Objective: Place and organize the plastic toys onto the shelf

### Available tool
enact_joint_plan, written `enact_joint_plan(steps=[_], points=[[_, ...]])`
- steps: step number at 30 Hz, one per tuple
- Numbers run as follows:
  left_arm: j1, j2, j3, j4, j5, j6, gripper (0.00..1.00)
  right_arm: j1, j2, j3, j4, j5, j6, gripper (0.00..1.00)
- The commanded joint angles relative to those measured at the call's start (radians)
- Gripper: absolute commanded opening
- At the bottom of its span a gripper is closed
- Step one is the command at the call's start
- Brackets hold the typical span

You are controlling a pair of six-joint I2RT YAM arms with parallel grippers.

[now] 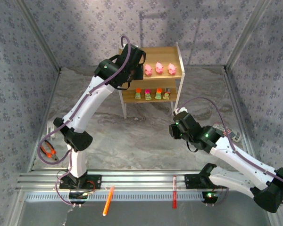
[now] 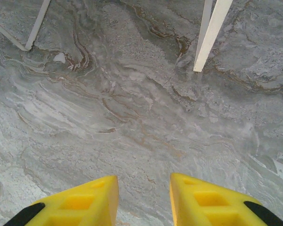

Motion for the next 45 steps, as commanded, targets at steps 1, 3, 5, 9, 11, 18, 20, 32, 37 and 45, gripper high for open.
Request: enact_joint_plan(steps=[1,3,5,9,11,18,20,32,37,45], points=[[0.004,0.007,0.039,-0.015,-0.007,0.001,0.42,-0.006,-0.01,-0.004,0.0,-0.002,-0.012,0.35],[0.004,0.008,0.041,-0.014,-0.007,0.002,0.43,-0.006,-0.011,-0.005,0.0,-0.002,-0.012,0.35],[0.004,0.007,0.043,-0.011,-0.008,0.002,0.43,-0.006,-0.011,-0.006,-0.001,-0.001,-0.012,0.35],[0.005,0.005,0.044,-0.003,-0.006,0.004,0.45,-0.008,-0.011,-0.004,0.0,-0.002,-0.012,0.35],[0.004,0.001,0.045,0.0,-0.006,0.004,0.45,-0.008,-0.011,-0.002,0.0,-0.003,-0.013,0.35],[0.002,-0.02,0.046,0.013,0.004,0.007,0.5,-0.007,-0.011,0.001,0.0,-0.003,-0.013,0.35],[-0.001,-0.031,0.045,0.016,0.004,0.008,0.51,-0.008,-0.01,0.003,0.0,-0.003,-0.013,0.35],[-0.035,-0.119,0.015,0.023,-0.022,0.024,0.55,-0.008,-0.01,0.014,-0.011,0.002,-0.009,0.42],[-0.052,-0.208,-0.075,0.064,-0.03,0.035,0.59,-0.008,-0.01,0.023,-0.023,0.012,-0.009,0.47],[-0.057,-0.425,-0.351,0.164,-0.063,0.084,0.76,-0.011,-0.005,0.044,-0.047,0.046,-0.006,0.58]])
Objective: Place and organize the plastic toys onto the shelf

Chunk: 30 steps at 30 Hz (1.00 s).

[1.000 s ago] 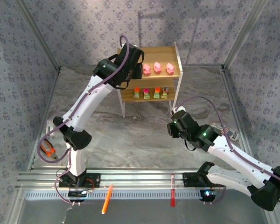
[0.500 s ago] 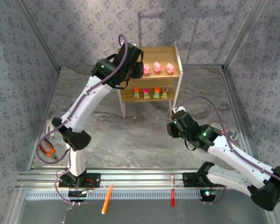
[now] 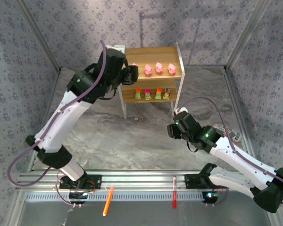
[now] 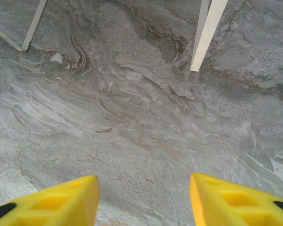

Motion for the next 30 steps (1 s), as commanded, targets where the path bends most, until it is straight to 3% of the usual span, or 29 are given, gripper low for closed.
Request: enact_joint_plan(steps=[1,5,6,15,20,24,30], points=[[-0.004,-0.091,-0.098,0.064,-0.041,0.041,0.8,-0.011,-0.002,0.046,-0.042,0.041,-0.009,0.6],[0.0,-0.197,-0.251,0.095,-0.078,0.067,0.99,-0.024,0.001,0.066,-0.056,0.064,-0.013,0.7],[0.002,-0.223,-0.286,0.105,-0.086,0.07,1.0,-0.028,0.001,0.069,-0.061,0.07,-0.012,0.71],[0.074,-0.456,-0.619,0.191,-0.077,0.08,1.0,-0.069,-0.009,0.099,-0.104,0.164,-0.013,0.84],[0.106,-0.547,-0.766,0.244,-0.08,0.092,1.0,-0.095,-0.015,0.086,-0.103,0.207,0.003,0.88],[0.133,-0.619,-0.895,0.307,-0.147,0.067,0.99,-0.115,-0.02,0.078,-0.097,0.223,0.004,0.88],[0.203,-0.698,-1.057,0.4,-0.119,0.045,0.99,-0.158,-0.021,0.063,-0.074,0.241,-0.013,0.89]])
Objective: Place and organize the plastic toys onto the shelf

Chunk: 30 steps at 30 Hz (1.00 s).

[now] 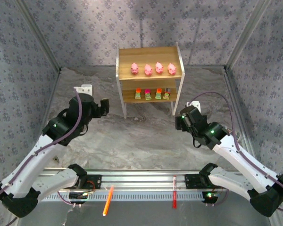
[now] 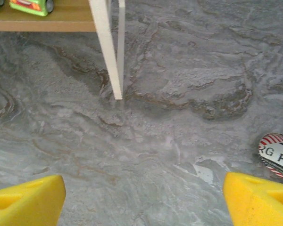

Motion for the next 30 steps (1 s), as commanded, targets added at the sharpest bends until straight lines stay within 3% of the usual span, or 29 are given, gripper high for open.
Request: enact_joint_plan(steps=[1,11,19,30], points=[[0.036,-0.021,-0.047,0.08,-0.002,-0.021,1.0,-0.028,-0.008,-0.006,-0.001,0.037,-0.007,0.89],[0.066,0.004,-0.198,0.149,0.036,0.084,1.0,-0.098,0.028,-0.018,0.049,0.073,-0.02,0.91],[0.074,-0.065,-0.386,0.38,0.025,0.21,1.0,-0.124,0.099,-0.042,0.12,0.099,-0.027,0.95],[0.099,-0.073,-0.586,0.629,-0.013,0.311,1.0,-0.148,0.12,-0.21,0.42,0.132,-0.153,0.98]])
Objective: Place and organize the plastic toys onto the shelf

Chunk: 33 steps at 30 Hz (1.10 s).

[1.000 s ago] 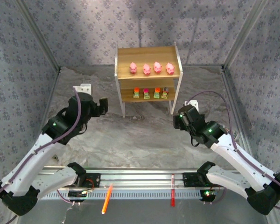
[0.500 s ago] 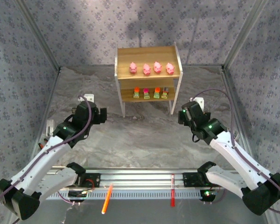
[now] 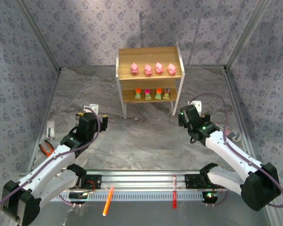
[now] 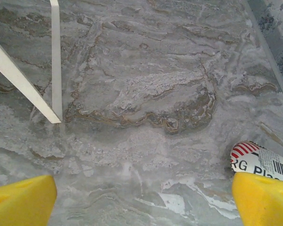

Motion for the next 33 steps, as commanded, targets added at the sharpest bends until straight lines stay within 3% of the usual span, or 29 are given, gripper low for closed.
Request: enact_joint_plan(steps=[1,9,15,23,33], points=[[0.011,-0.022,-0.039,0.145,-0.01,0.053,1.0,-0.015,-0.003,-0.023,0.108,0.037,-0.055,0.98],[0.097,-0.025,-0.142,0.34,0.138,0.122,1.0,-0.038,-0.071,-0.165,0.37,0.052,-0.188,0.99],[0.128,-0.005,-0.198,0.455,0.144,0.179,1.0,-0.06,-0.021,-0.214,0.504,0.059,-0.208,0.99],[0.303,0.029,-0.232,0.561,0.275,0.167,1.0,-0.116,0.068,-0.209,0.656,0.032,-0.286,1.0],[0.501,0.355,-0.175,0.801,0.449,0.142,1.0,-0.27,0.182,-0.212,0.814,-0.094,-0.315,0.99]])
